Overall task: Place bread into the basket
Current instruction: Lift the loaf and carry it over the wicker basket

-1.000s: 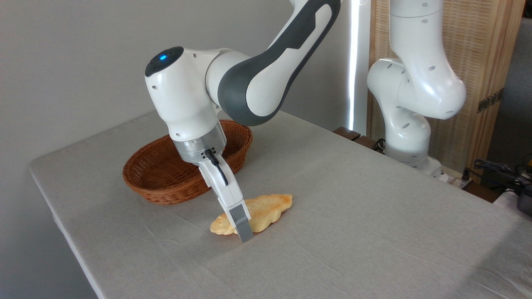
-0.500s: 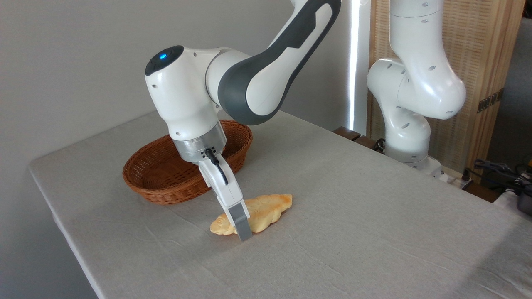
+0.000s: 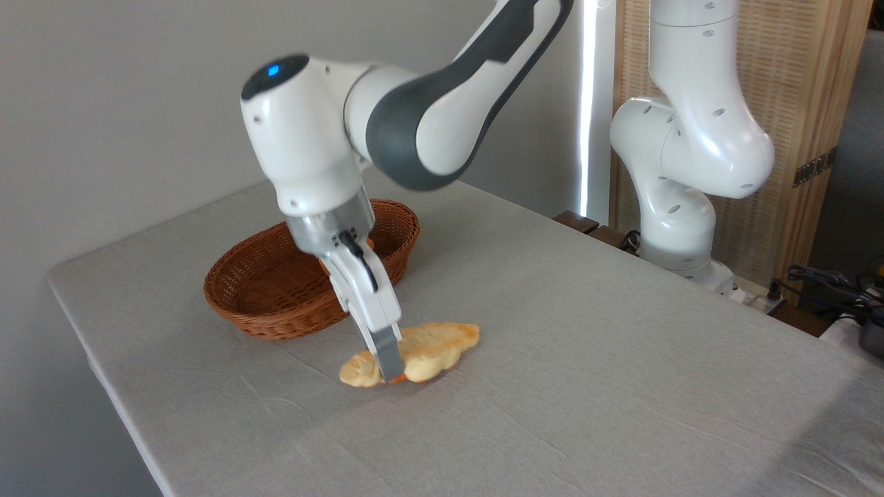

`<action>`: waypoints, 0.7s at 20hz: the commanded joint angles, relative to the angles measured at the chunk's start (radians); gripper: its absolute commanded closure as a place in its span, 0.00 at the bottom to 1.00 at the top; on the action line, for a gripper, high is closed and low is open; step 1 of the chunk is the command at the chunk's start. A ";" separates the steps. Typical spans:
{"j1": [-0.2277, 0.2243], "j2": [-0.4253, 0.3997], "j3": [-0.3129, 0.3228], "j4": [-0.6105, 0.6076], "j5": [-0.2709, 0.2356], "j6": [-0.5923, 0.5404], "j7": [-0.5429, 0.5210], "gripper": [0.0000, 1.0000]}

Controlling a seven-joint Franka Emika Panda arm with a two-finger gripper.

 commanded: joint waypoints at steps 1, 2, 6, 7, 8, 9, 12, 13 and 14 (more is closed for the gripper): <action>-0.010 -0.063 0.010 0.048 -0.053 -0.019 0.014 0.69; -0.010 -0.066 0.002 0.078 -0.074 -0.036 0.008 0.69; -0.019 -0.071 -0.063 0.178 -0.137 -0.136 -0.044 0.67; -0.019 -0.071 -0.086 0.181 -0.142 -0.137 -0.089 0.66; -0.019 -0.071 -0.119 0.181 -0.146 -0.137 -0.148 0.66; -0.019 -0.068 -0.152 0.181 -0.152 -0.134 -0.204 0.63; -0.019 -0.043 -0.240 0.181 -0.162 -0.124 -0.275 0.63; -0.019 -0.033 -0.258 0.181 -0.181 -0.124 -0.282 0.60; -0.019 -0.022 -0.277 0.181 -0.201 -0.119 -0.294 0.41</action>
